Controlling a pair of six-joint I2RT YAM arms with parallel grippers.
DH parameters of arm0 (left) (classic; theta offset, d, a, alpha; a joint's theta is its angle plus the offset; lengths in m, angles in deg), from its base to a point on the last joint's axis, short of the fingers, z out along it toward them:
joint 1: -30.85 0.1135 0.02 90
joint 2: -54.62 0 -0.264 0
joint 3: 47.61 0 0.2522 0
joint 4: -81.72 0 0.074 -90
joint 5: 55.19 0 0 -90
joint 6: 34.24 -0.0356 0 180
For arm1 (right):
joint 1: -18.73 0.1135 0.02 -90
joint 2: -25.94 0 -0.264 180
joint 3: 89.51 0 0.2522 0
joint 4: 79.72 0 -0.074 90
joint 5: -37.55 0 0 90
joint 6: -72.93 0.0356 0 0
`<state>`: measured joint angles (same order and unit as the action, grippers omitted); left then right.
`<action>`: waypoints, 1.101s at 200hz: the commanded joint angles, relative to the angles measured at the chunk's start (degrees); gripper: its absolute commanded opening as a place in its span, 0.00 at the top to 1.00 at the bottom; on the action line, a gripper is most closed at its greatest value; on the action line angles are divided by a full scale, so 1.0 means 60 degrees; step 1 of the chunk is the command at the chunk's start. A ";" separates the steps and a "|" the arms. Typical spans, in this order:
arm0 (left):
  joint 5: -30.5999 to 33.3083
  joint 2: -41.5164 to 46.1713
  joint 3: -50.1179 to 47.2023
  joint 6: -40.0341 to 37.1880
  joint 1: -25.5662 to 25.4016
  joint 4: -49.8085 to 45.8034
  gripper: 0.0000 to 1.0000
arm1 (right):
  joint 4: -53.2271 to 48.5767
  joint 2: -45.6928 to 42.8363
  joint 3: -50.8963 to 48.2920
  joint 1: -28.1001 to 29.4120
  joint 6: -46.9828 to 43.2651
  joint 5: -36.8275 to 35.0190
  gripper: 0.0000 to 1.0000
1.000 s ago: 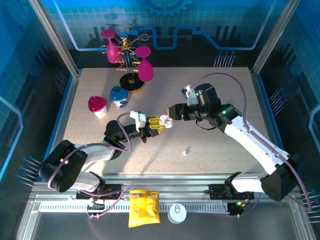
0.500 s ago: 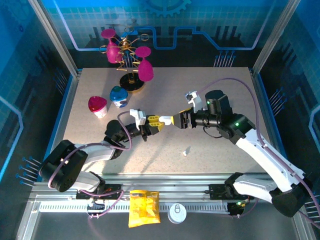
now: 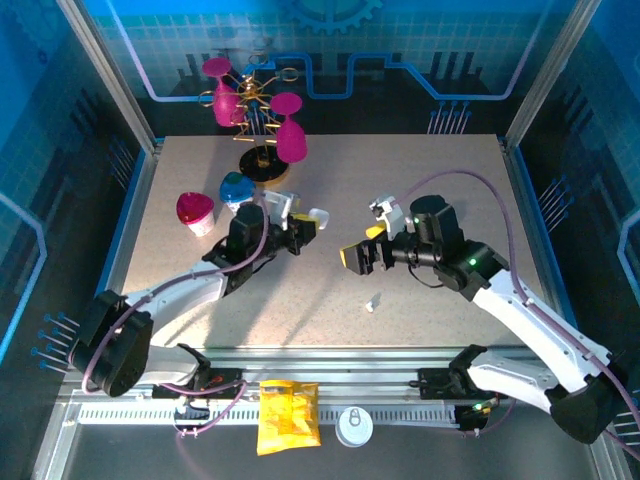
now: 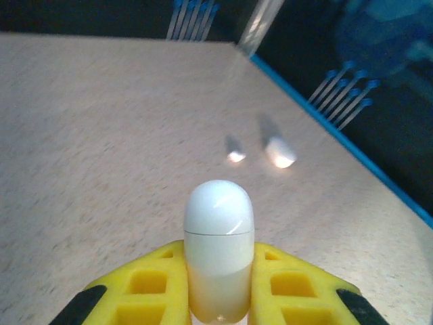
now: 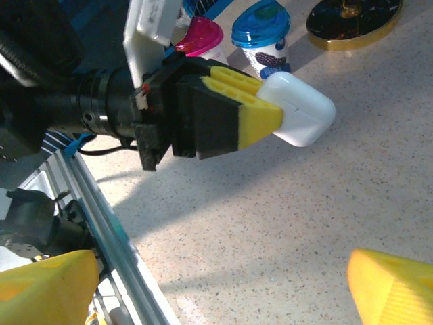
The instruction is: Insert wireless bluetooth earbuds into charging case
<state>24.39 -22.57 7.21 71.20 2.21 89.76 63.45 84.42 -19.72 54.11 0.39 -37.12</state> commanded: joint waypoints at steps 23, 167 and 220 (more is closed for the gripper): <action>0.1262 -0.1172 0.1307 0.0915 0.0195 -0.2649 1.00 | 0.2286 -0.0913 -0.1378 0.0239 0.0016 -0.0909 0.02; 0.0891 -0.5489 0.4734 0.2457 0.1274 -0.3813 1.00 | 0.2468 -0.1411 -0.2538 0.0155 -0.0330 -0.1507 0.00; 0.0921 -0.5909 0.4902 0.2646 0.1462 -0.3914 0.67 | 0.2431 -0.1393 -0.2533 -0.0177 -0.0401 -0.1784 0.00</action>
<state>30.97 -57.45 35.03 85.50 10.36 67.94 76.74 76.84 -34.52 54.28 -0.84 -46.08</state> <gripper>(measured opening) 0.227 0.997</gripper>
